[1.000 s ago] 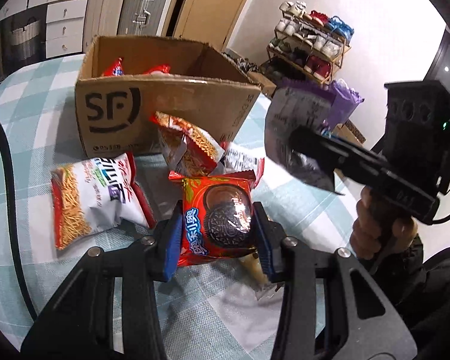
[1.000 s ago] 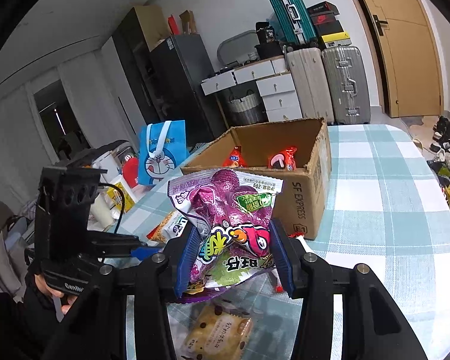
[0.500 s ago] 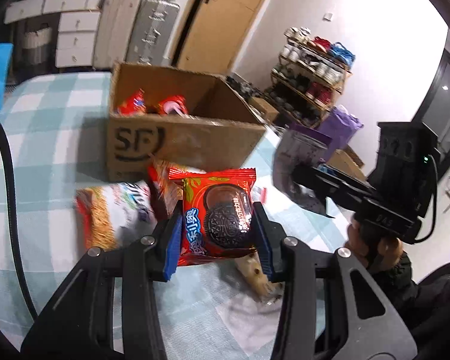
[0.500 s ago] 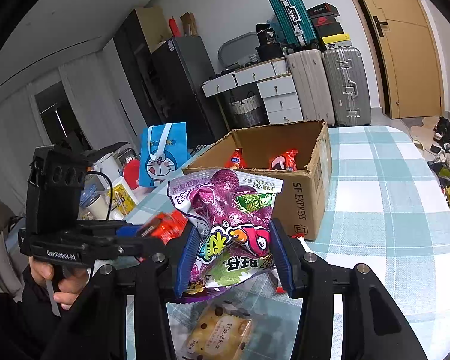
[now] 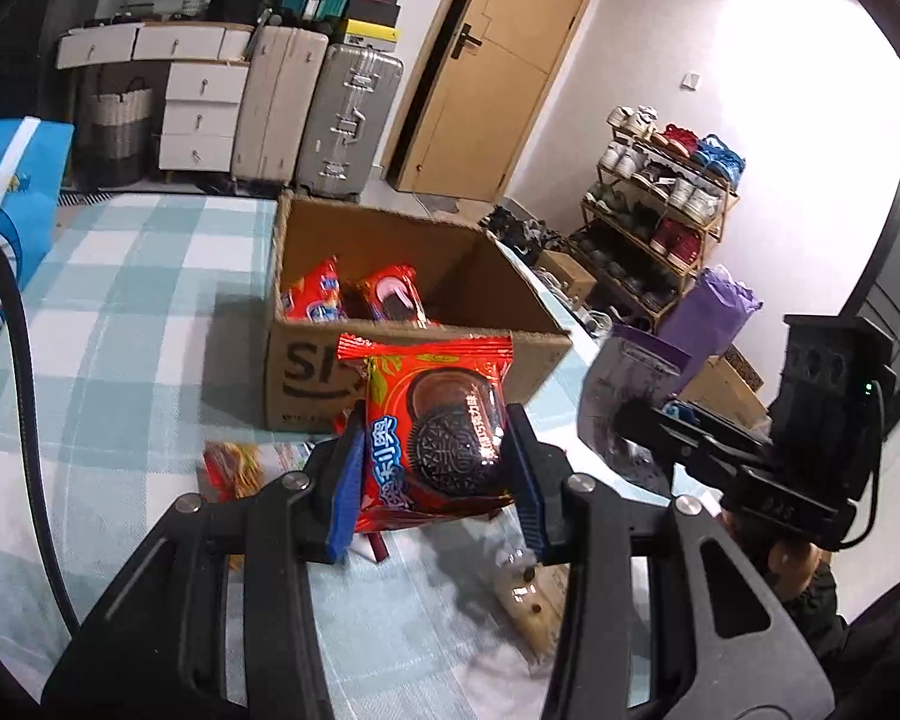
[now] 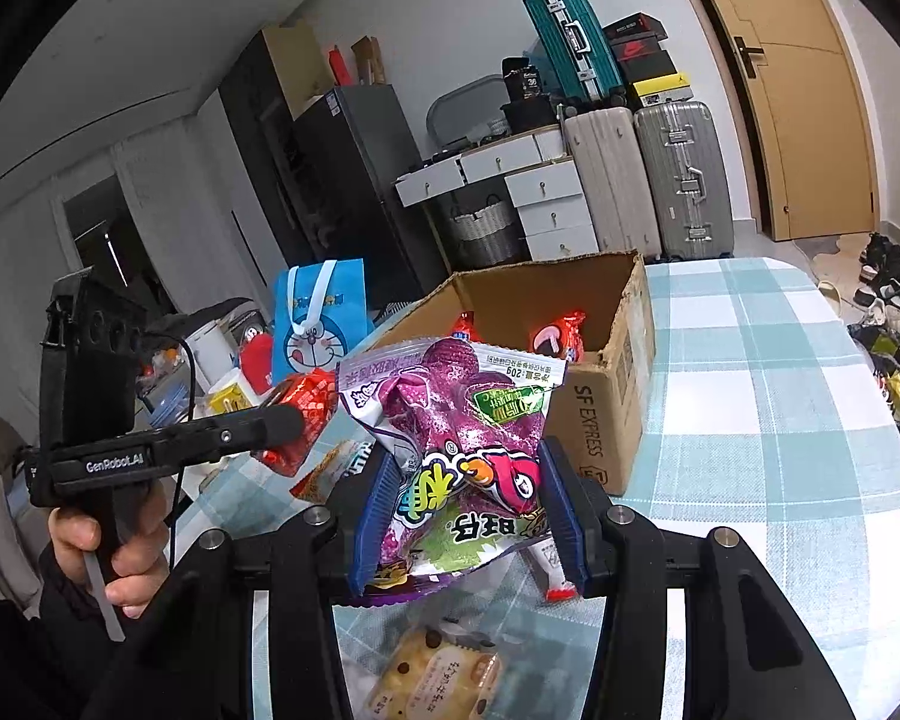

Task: Organize snacks
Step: 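Carry red cookie pack with left tool while right tool carries purple bag to box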

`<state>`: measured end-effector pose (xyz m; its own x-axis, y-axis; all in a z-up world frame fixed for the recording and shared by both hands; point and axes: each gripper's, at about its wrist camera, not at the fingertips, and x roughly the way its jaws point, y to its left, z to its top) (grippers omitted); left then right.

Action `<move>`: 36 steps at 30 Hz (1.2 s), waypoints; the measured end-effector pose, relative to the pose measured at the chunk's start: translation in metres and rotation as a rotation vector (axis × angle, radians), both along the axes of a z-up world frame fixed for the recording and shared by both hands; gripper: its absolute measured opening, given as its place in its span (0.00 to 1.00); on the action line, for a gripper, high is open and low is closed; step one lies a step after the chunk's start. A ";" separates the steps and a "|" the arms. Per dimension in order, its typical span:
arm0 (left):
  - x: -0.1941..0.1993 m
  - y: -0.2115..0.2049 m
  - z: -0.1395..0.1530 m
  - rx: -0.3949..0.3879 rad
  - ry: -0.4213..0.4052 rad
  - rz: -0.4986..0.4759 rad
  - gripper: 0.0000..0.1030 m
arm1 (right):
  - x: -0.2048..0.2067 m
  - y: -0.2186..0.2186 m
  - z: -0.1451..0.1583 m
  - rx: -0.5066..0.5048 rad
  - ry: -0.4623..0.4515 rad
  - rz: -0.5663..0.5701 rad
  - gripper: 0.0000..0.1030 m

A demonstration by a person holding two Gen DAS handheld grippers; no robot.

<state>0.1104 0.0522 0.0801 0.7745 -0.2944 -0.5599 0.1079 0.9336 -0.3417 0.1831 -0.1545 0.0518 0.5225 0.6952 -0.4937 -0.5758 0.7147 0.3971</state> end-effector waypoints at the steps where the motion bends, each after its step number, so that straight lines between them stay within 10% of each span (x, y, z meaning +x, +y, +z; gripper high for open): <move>1: 0.002 0.001 0.004 0.002 -0.003 0.003 0.38 | 0.001 0.000 0.002 -0.006 -0.004 -0.005 0.46; 27: 0.094 0.011 0.093 0.189 -0.044 0.024 0.38 | 0.059 0.027 0.101 -0.139 -0.045 0.011 0.46; 36: 0.130 0.015 0.065 0.160 0.005 0.043 0.38 | 0.087 0.036 0.087 -0.090 0.000 -0.020 0.46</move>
<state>0.2406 0.0674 0.1450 0.7814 -0.1681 -0.6010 0.0653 0.9798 -0.1891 0.2699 -0.1182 0.1387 0.5356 0.6379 -0.5534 -0.5614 0.7585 0.3310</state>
